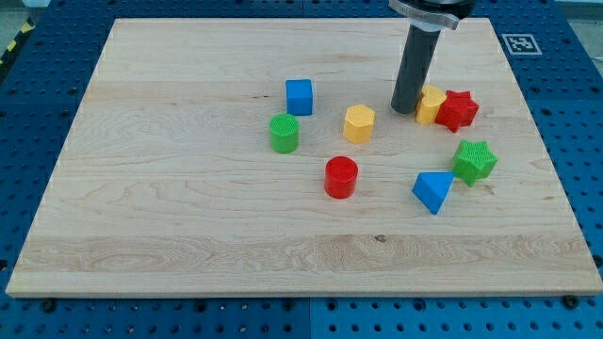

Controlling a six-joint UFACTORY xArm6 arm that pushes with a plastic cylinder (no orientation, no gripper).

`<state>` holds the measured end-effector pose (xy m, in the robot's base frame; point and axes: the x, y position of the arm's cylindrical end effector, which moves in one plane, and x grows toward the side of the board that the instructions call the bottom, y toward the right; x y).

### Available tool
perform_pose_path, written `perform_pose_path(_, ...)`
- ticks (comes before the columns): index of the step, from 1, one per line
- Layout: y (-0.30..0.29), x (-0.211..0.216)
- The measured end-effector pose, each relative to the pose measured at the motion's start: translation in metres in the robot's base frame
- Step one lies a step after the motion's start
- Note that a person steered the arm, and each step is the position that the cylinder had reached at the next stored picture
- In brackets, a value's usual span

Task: Push the yellow hexagon towards the center

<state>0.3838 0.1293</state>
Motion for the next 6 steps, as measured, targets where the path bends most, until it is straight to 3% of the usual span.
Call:
perform_pose_path(2, -0.029, 0.025)
perform_pose_path(4, -0.029, 0.009)
perform_pose_path(6, -0.03, 0.03)
